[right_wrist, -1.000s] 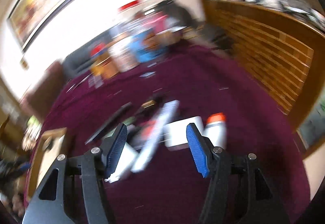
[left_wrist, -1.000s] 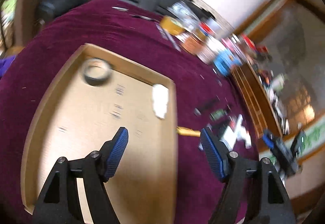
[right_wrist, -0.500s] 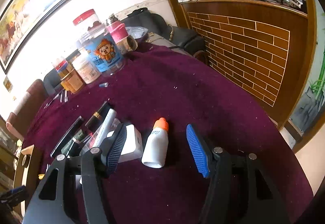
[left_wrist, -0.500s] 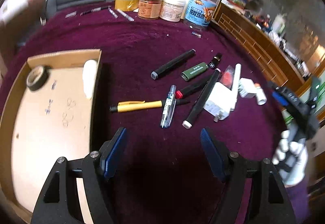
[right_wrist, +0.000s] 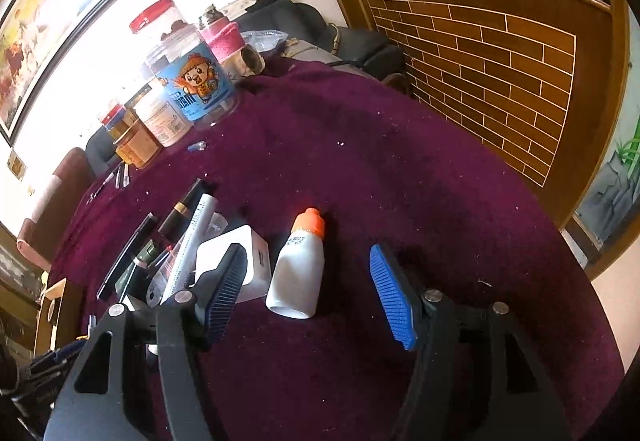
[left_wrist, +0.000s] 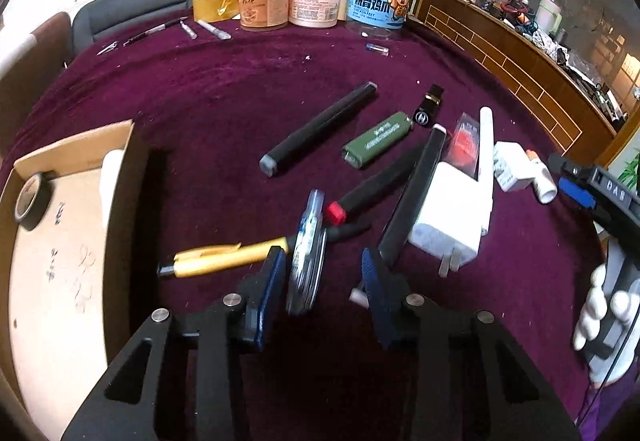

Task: Organize rigid objects
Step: 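Grasp the clear blue pen with left tool while right reaches orange-capped bottle, then close the right tool on the white orange-capped bottle and lift it, then place clear pen in tray with left tool while right sets orange-capped bottle beside it, then open both tools and move them back over the cluttered table, then grasp the black marker with the left tool, then carry black marker toward tray with left tool while right grasps yellow pencil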

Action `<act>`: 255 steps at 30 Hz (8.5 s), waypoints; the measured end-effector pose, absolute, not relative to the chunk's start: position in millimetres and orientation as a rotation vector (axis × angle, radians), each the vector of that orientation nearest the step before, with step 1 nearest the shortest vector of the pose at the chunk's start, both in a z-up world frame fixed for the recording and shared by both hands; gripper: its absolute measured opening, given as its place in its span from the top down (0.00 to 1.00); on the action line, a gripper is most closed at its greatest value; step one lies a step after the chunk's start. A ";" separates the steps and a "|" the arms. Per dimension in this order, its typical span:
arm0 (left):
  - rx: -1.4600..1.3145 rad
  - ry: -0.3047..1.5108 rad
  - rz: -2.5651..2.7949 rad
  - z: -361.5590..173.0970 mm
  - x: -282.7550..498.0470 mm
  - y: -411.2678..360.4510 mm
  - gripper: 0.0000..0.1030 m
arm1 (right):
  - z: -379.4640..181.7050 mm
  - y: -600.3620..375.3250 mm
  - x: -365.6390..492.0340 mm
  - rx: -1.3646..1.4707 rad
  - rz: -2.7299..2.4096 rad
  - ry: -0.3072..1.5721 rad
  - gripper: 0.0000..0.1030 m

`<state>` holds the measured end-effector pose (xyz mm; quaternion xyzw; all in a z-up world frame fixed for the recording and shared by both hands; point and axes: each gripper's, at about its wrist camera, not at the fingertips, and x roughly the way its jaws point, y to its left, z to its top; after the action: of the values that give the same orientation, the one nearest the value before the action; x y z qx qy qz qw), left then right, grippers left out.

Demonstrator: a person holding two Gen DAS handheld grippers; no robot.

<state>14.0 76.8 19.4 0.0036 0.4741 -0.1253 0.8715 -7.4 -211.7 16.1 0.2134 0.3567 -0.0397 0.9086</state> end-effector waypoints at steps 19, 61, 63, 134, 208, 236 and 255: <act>-0.065 1.036 -0.294 10.9 -20.1 89.2 0.87 | 10.5 -210.5 -3.1 0.434 -0.088 0.777 0.39; -0.407 0.781 -0.408 72.9 -158.6 177.3 0.88 | 12.0 -191.9 18.8 0.232 -0.157 0.930 0.76; -0.404 0.771 -0.397 75.5 -159.7 182.0 0.88 | 14.7 -197.9 11.5 0.271 -0.139 0.926 0.76; -0.075 0.638 0.072 111.9 -112.5 188.3 0.22 | 76.9 4.7 -68.3 0.138 0.265 0.696 0.37; 0.090 1.083 -0.234 22.6 23.7 88.6 0.90 | 26.7 -209.9 -1.8 0.385 -0.176 0.716 0.33; -0.334 0.723 -0.328 109.3 -134.7 213.4 0.89 | 12.6 -226.4 2.4 0.495 -0.143 0.761 0.30; -0.494 0.691 -0.258 78.7 -196.6 304.9 0.89 | 46.4 92.4 -56.9 -0.562 0.564 0.746 0.31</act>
<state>-196.6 304.9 78.7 -0.2388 0.3342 -0.1250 0.9031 -56.9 92.4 46.4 -0.2673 0.3550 0.2682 0.8547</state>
